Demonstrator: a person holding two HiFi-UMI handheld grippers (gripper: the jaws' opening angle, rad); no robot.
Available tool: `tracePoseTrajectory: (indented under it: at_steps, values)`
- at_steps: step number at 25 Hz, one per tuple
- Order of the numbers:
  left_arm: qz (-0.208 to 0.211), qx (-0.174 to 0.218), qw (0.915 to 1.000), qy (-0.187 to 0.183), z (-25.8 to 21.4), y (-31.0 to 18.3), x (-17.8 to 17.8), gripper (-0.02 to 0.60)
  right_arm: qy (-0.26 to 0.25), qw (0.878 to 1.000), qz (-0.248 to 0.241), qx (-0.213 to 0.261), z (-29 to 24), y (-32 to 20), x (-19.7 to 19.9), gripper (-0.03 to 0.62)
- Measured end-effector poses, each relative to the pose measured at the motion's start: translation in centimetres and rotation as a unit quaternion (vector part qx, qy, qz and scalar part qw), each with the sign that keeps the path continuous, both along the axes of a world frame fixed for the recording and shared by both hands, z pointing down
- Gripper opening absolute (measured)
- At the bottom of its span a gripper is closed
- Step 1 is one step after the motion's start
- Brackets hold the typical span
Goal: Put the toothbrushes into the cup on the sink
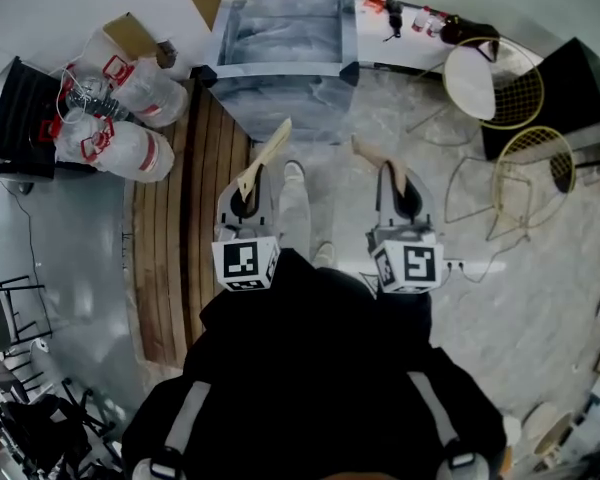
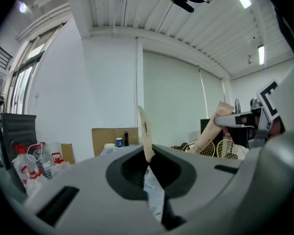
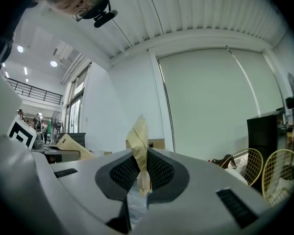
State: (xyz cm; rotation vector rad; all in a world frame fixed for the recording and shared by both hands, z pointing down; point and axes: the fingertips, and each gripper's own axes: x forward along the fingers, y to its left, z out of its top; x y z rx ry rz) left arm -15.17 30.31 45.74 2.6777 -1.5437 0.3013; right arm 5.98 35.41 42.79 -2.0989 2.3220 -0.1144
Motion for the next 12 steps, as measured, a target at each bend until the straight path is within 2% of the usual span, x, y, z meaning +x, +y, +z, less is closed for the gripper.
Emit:
tracePoseTrajectory:
  at_steps: [6,12]
  values:
    - [0.004,-0.007,1.0,0.006,0.9,-4.6,1.4,0.005,0.008,1.0,-0.001,-0.006,0.5,-4.1,1.1,0.029]
    - [-0.002,-0.005,1.0,0.007,0.8,-10.7,2.1,0.005,0.009,1.0,-0.004,-0.003,0.5,-10.5,1.8,0.029]
